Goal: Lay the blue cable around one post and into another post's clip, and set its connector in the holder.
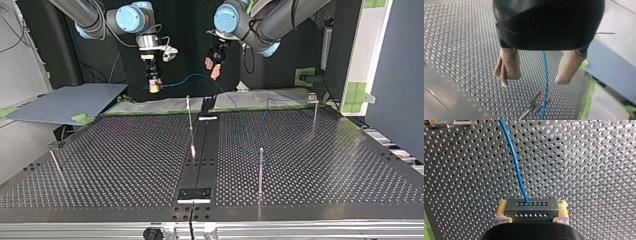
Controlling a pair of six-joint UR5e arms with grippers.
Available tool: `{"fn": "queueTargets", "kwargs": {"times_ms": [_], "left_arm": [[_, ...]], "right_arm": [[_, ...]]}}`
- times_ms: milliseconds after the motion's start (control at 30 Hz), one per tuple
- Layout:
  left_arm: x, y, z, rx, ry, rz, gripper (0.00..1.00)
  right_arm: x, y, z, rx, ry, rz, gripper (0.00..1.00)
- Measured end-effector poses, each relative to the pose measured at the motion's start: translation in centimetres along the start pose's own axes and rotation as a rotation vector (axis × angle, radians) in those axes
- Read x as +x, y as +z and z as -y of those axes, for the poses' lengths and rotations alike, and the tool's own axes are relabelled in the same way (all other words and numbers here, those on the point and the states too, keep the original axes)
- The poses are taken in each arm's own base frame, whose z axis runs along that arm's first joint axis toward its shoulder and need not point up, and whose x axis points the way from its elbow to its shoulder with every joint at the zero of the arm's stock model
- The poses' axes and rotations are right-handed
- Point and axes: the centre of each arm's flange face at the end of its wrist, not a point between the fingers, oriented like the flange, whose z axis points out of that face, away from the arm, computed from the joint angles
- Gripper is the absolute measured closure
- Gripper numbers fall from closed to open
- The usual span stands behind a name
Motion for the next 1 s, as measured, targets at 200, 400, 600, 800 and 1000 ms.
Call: {"fn": "queueTargets", "kwargs": {"times_ms": [200,400,600,800,1000], "left_arm": [[0.1,0.3,0.8,0.052,-0.02,0.022,0.0],[1.3,0.9,0.6,0.077,-0.048,0.027,0.0],[2.5,1.8,-0.7,0.055,-0.048,0.049,0.0],[2.6,3.6,-0.6,0.069,-0.062,0.102,0.0],[1.9,4.9,0.6,0.114,-0.084,0.162,0.0]], "right_arm": [[0.1,0.0,0.4,0.008,0.015,-0.009,1.0],[0.1,0.0,0.4,0.009,0.022,-0.011,1.0],[0.0,-0.1,0.6,0.011,0.022,-0.008,1.0],[0.0,-0.1,0.6,0.012,0.021,-0.008,1.0],[0.0,-0.2,0.9,0.017,0.019,-0.006,1.0]]}}
